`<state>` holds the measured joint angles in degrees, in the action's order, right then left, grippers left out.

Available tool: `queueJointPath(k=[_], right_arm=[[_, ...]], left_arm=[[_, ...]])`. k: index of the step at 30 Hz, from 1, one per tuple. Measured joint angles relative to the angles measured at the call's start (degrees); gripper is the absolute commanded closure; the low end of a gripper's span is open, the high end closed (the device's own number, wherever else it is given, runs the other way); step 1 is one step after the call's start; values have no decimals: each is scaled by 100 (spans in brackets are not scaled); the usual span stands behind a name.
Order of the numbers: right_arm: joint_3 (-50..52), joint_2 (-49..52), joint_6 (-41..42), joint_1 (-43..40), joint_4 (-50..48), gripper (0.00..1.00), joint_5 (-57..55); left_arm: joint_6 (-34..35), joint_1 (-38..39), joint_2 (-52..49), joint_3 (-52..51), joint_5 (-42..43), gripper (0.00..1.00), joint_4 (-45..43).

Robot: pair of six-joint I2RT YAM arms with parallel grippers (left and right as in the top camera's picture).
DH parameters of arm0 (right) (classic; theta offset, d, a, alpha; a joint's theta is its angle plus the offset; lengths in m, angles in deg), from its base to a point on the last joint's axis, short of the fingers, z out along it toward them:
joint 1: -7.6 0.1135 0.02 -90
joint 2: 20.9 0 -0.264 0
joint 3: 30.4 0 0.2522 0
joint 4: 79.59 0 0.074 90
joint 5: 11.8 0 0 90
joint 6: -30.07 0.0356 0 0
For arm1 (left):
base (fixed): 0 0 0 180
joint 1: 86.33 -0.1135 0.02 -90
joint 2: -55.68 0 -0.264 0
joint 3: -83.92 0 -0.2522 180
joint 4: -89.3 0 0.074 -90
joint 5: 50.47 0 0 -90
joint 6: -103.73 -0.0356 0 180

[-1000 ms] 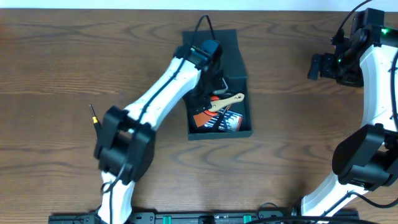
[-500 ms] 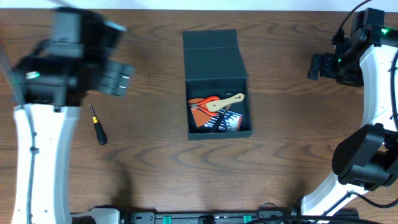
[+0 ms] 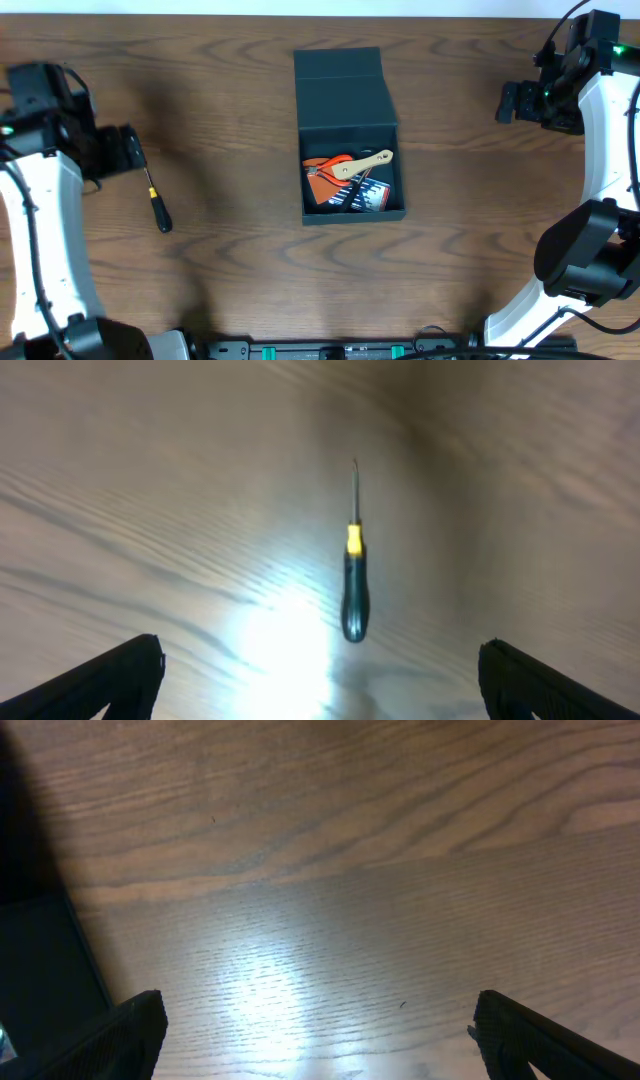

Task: Pack container
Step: 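Move the left gripper back over the black-and-yellow screwdriver, then lower the left gripper and grasp the screwdriver's black handle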

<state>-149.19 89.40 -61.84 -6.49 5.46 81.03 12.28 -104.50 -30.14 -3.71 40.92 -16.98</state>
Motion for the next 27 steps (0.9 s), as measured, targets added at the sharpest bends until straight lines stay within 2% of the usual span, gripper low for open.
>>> queueJointPath(k=[5, 10, 21, 27], right_arm=[[0, 0, 0, 0, 0, 1, 0], [0, 0, 0, 0, 2, 1, 0], [0, 0, -2, 0, 48, 1, 2], [0, 0, 0, 0, 109, 1, 2]], left_arm=[[98, -4, -35, -1143, 275, 1, -688], [149, -4, -144, -1792, 452, 2, -1010], [101, -4, -1366, -1908, 647, 1, -1244], [101, -4, -1620, -1910, 699, 2, -1580]])
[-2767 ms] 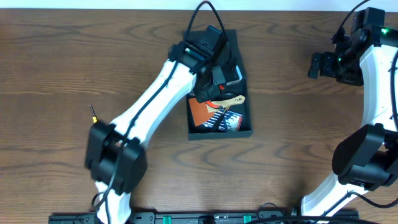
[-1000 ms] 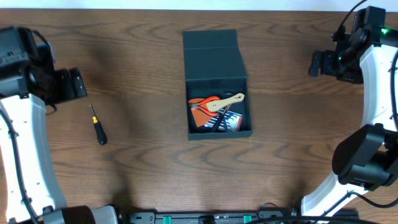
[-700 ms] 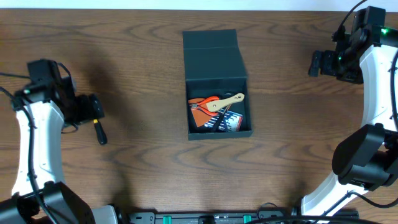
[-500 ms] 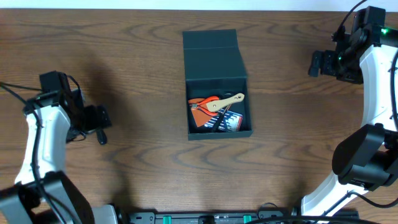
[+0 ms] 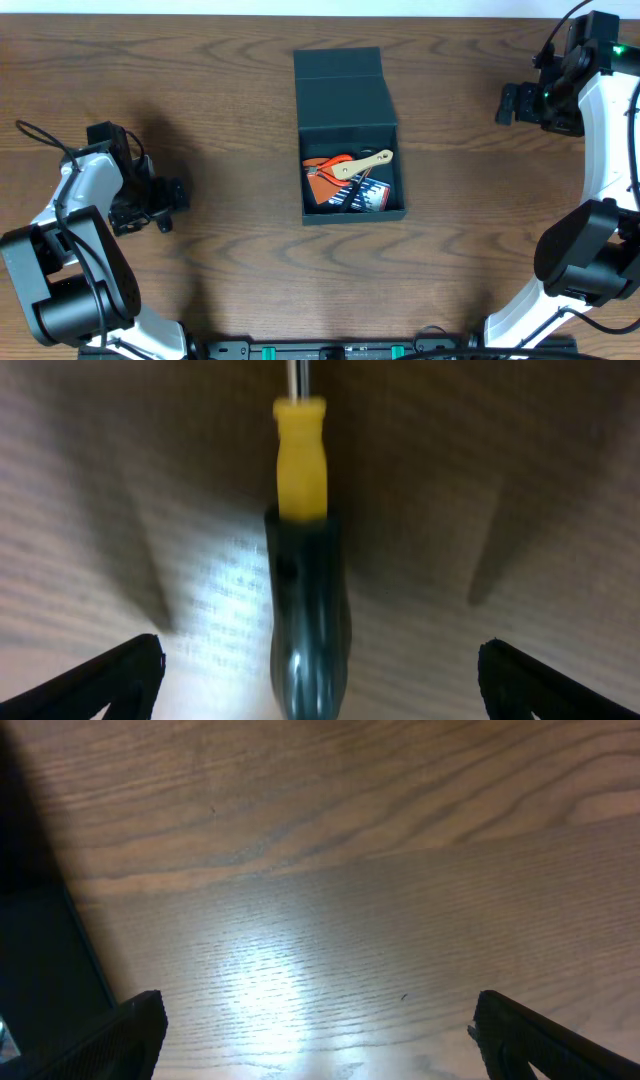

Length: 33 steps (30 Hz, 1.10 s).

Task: Pack container
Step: 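Lower the left gripper and grasp the screwdriver's black handle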

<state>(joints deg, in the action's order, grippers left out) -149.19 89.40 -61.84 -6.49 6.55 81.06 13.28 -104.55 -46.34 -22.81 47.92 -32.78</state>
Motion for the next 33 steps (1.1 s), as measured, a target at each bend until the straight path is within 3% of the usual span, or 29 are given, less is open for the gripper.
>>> queueJointPath(k=[16, 33], right_arm=[[0, 0, 0, 0, 20, 1, 0], [0, 0, -39, 0, 20, 1, 0]], left_arm=[[0, 0, -4, 0, 24, 1, -551], [-24, 7, -184, 33, -20, 1, -544]])
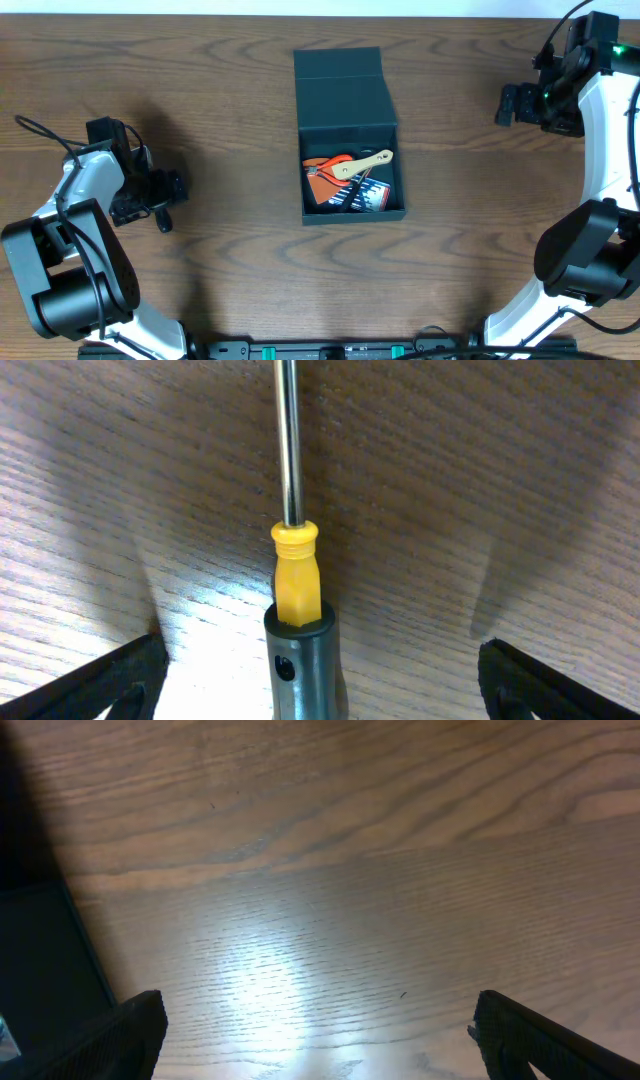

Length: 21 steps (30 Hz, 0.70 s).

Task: Pack container
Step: 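Lower the left gripper and grasp the screwdriver's black handle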

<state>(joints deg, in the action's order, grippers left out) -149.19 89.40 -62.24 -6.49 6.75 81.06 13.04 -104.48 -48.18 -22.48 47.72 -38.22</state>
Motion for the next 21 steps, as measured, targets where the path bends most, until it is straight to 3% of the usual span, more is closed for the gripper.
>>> queueJointPath(k=[21], right_arm=[[0, 0, -39, 0, 2, 1, 0]], left_arm=[[205, 0, -79, 46, -264, 1, 433]])
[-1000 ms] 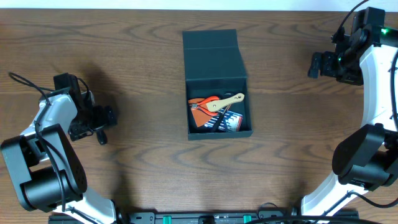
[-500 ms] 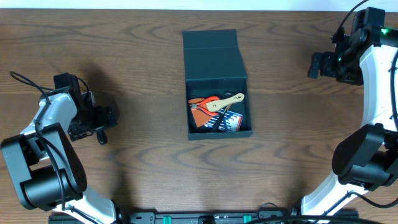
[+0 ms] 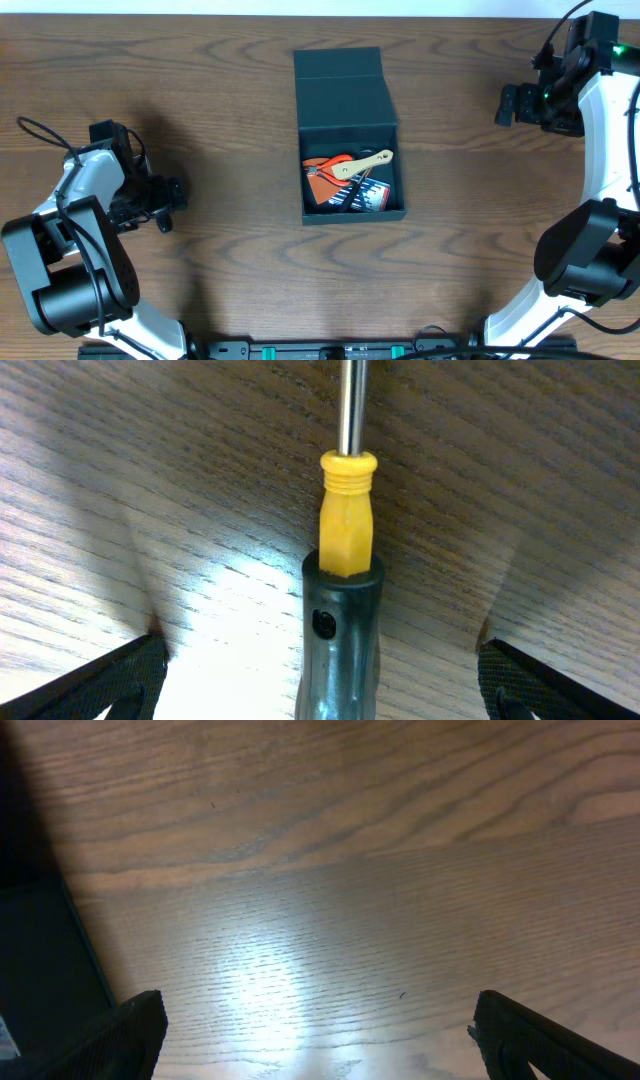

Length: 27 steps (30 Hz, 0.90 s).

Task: Pack container
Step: 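Lower the left gripper and grasp the screwdriver's black handle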

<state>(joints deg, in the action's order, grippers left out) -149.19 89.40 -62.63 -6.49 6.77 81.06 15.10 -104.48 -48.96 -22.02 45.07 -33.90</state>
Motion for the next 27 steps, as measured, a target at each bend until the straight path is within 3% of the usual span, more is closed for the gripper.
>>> queueJointPath(k=[19, 27], right_arm=[[0, 0, -4, 0, 52, 1, 0], [0, 0, -4, 0, 74, 1, 0]], left_arm=[[278, -2, -15, 0, -146, 0, -173], [334, -2, -15, 0, -146, 25, -203]])
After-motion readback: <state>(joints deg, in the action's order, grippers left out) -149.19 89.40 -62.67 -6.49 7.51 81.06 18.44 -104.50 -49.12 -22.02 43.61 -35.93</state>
